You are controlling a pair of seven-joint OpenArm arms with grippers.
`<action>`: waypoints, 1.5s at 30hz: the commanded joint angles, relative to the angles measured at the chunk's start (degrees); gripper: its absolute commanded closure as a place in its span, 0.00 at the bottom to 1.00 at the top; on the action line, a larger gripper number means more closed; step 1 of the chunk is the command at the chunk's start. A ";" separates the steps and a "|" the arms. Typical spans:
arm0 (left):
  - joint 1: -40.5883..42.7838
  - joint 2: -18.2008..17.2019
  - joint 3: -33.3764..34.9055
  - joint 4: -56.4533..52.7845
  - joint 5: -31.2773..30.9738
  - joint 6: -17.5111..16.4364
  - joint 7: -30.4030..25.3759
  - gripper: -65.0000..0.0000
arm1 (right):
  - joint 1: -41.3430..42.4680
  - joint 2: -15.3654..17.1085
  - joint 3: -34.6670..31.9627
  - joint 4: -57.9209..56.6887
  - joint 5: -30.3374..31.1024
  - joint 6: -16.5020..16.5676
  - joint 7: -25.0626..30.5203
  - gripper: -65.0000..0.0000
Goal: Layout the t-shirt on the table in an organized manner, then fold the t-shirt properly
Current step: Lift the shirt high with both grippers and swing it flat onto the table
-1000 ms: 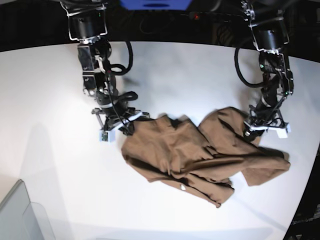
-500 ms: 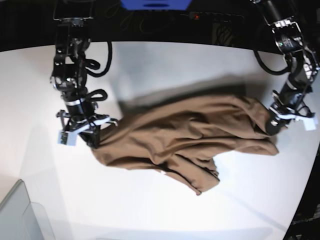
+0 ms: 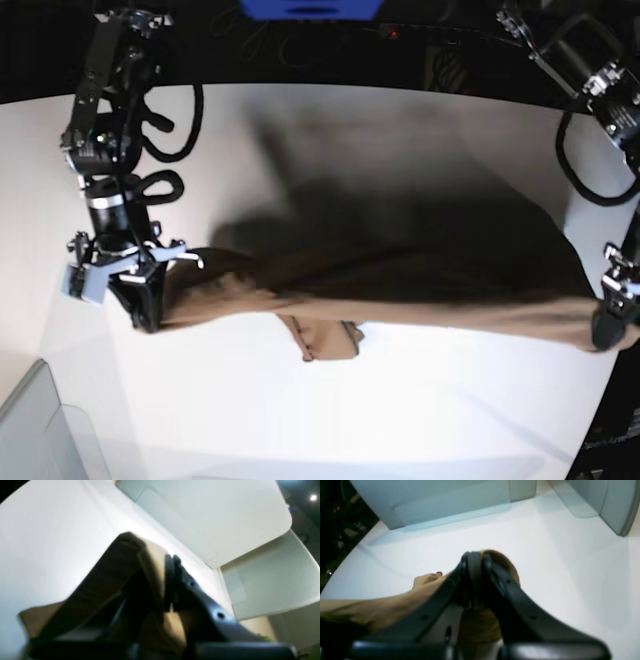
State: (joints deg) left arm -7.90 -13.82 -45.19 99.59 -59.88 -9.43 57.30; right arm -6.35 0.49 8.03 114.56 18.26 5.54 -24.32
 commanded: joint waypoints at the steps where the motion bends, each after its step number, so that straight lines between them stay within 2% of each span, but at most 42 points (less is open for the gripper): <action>1: -3.75 -1.96 1.63 -1.44 -0.47 -0.20 -1.08 1.00 | 2.53 0.26 -0.16 0.12 0.16 0.22 1.77 1.00; 4: -10.25 -2.66 6.29 -8.03 2.34 -0.20 -1.08 1.00 | 7.18 0.34 -0.16 -2.96 0.07 0.22 1.33 1.00; 6: -15.62 -2.57 8.40 -13.04 4.10 -0.20 -1.08 1.00 | 12.46 1.49 0.01 -6.91 0.07 0.22 -0.43 1.00; 11: -30.30 -2.13 14.99 -25.88 7.96 -0.20 -1.17 1.00 | 27.40 3.77 0.19 -18.70 0.33 0.31 -1.93 1.00; 15: -40.76 -0.72 17.19 -36.34 10.78 -0.20 -1.96 1.00 | 42.00 4.91 0.19 -27.75 0.33 0.31 -1.75 1.00; 19: -49.20 0.86 20.18 -39.59 11.13 -0.28 -6.70 1.00 | 53.16 7.64 0.28 -33.29 0.42 0.31 -1.75 1.00; 24: -54.65 0.86 24.05 -39.85 11.22 -0.28 -6.35 1.00 | 58.17 10.28 2.65 -33.64 0.33 0.31 -1.75 1.00; 26: -54.65 0.95 24.05 -39.85 10.95 -0.28 -5.47 1.00 | 57.03 10.72 4.06 -33.20 0.42 0.31 -2.19 1.00; 30: -48.76 1.03 23.69 -39.24 10.51 -0.28 -2.66 1.00 | 45.69 10.80 7.48 -30.04 4.73 0.31 -1.84 1.00; 33: -40.32 0.51 23.69 -39.24 7.17 -0.28 -1.96 1.00 | 35.49 10.45 9.42 -27.57 8.95 0.31 -1.66 1.00; 36: -30.30 -2.13 22.73 -38.27 1.20 -0.28 -2.22 1.00 | 26.00 8.96 9.59 -25.46 14.84 0.31 -1.66 1.00; 40: -18.60 -3.10 20.27 -35.20 -5.75 -0.28 -2.05 1.00 | 15.10 7.46 9.15 -22.30 19.58 0.31 -1.66 1.00; 45: -6.12 -3.10 16.13 -27.46 -7.24 -0.20 -1.61 1.00 | 2.88 3.60 9.15 -17.46 23.72 0.31 -1.93 1.00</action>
State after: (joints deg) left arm -12.45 -15.86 -28.60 70.96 -64.53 -9.37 56.58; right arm -4.60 3.27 16.82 95.59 40.97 5.56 -28.49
